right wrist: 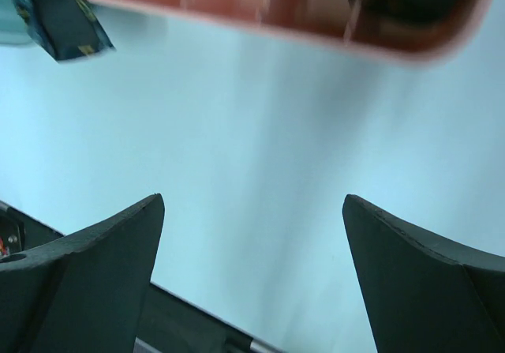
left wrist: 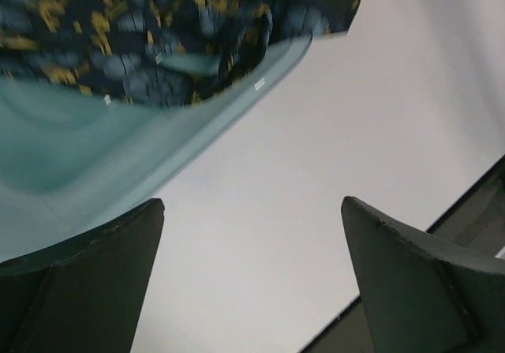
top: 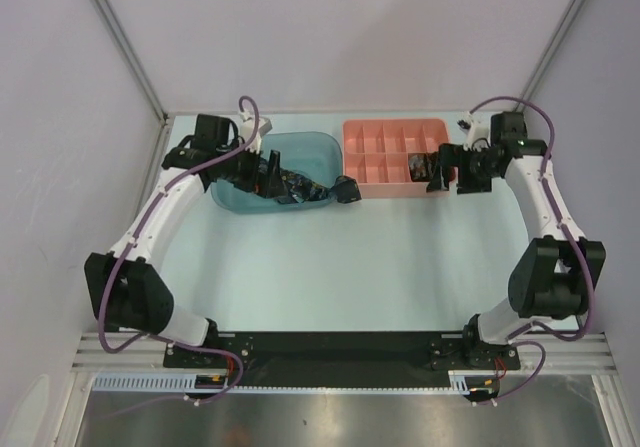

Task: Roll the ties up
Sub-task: Reset both arms

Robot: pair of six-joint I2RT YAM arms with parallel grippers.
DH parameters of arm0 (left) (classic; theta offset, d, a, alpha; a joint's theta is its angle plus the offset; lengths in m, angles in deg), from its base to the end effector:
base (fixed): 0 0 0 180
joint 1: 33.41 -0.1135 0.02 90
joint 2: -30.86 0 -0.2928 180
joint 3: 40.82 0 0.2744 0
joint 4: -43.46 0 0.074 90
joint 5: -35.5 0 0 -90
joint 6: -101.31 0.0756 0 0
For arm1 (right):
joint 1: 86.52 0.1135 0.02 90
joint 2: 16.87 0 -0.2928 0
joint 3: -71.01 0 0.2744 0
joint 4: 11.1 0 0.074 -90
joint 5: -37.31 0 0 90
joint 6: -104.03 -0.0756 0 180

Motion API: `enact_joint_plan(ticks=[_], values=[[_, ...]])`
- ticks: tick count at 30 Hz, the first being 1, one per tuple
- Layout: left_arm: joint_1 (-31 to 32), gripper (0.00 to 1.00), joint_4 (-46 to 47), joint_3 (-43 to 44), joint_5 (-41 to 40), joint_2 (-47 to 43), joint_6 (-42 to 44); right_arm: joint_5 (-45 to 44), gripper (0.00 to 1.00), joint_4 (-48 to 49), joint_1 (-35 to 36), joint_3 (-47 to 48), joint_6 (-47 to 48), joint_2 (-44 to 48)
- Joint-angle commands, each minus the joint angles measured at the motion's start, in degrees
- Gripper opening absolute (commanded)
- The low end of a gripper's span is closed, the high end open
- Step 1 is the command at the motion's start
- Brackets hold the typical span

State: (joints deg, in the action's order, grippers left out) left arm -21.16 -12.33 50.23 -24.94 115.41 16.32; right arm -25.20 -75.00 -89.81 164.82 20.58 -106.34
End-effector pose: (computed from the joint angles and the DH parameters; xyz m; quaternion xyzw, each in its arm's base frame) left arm 0.3400 -0.1120 0.3301 0.2238 0.8830 -0.2599 0.3206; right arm 0.3638 0.0140 0.3054 -0.0890 0.9351 0.2066 0.2737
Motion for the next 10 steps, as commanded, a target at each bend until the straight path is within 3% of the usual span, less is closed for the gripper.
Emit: enact_joint_plan(ticks=[1, 5, 10], values=[[-0.03, 1.0, -2.11, -6.76, -2.23, -8.43, -0.45, 2.83, 1.0, 3.71, -2.33, -8.47, 0.84, 7.11], [-0.03, 1.0, 0.61, -14.67, -3.72, -12.3, -1.15, 2.93, 1.0, 5.73, -1.9, -13.32, 0.22, 10.8], [-0.03, 0.99, 1.85, -14.08, -6.62, -12.75, -0.89, 3.71, 1.0, 6.18, -1.63, -13.51, -1.09, 10.9]])
